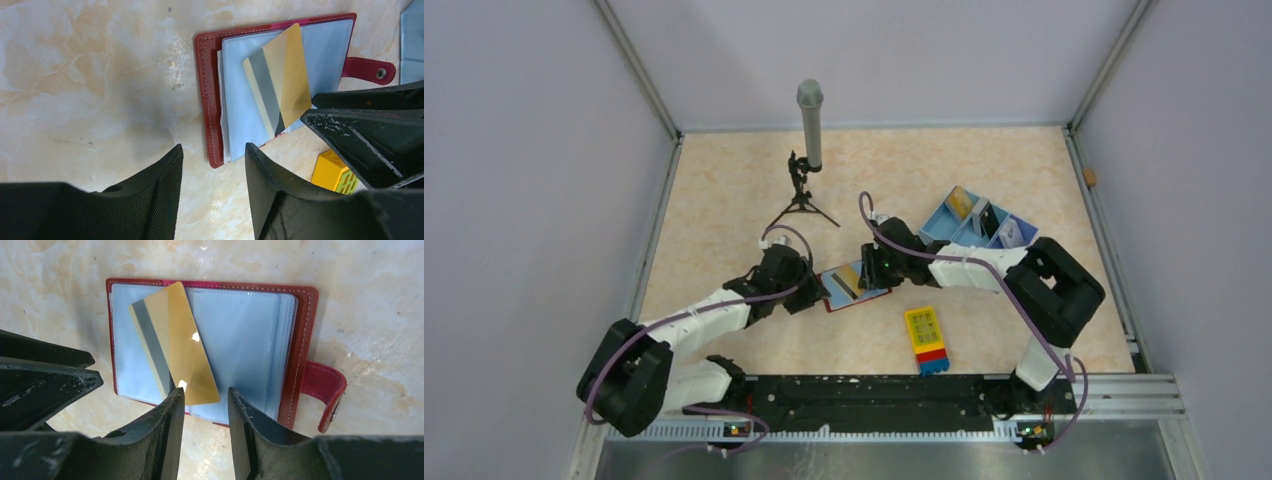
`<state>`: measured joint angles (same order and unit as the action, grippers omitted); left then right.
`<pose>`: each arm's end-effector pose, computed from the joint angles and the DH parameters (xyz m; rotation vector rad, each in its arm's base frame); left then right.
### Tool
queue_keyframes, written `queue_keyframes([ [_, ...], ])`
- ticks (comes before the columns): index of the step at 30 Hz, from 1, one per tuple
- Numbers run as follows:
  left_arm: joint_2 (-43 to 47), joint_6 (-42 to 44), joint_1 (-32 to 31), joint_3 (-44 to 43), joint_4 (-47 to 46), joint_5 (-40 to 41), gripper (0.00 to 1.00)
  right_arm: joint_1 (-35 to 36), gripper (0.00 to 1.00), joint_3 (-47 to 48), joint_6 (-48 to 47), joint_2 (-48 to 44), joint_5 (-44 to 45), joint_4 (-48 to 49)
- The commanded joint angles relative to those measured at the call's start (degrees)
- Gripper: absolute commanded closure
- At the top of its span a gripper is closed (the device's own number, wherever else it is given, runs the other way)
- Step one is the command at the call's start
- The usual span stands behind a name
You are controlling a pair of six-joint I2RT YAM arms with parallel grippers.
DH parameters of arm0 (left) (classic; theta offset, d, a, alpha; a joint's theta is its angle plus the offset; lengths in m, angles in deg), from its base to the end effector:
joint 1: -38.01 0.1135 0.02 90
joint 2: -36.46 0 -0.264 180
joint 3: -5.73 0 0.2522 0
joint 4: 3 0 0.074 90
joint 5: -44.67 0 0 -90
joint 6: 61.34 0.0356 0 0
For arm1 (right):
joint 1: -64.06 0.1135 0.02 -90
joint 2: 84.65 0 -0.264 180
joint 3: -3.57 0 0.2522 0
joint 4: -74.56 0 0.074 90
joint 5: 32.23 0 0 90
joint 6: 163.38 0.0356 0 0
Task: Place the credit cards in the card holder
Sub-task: Insert the credit card into the card holder.
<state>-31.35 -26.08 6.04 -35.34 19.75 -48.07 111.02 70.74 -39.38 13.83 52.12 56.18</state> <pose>0.1829 -0.1162 0.1612 -0.4854 2.5258 -0.6963 0.2330 0.2547 0.1601 -0.3372 2.5555 0.7108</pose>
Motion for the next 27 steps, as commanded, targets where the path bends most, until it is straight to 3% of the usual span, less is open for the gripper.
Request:
queue_keyframes([
  [1,-1.3,0.1,-0.1,-1.7,-3.1,-1.4,0.50,-0.2,0.63,2.9,-4.3,2.0,1.9,-0.8],
  [16,-4.0,-1.7,-0.1,0.1,-8.3,-4.7,0.59,1.4,0.84,-0.6,3.0,3.2,-2.3,4.2],
  [27,-3.6,-2.1,-0.2,1.5,-8.6,-4.8,0.62,4.1,0.85,-1.1,5.8,4.0,-1.7,5.9],
])
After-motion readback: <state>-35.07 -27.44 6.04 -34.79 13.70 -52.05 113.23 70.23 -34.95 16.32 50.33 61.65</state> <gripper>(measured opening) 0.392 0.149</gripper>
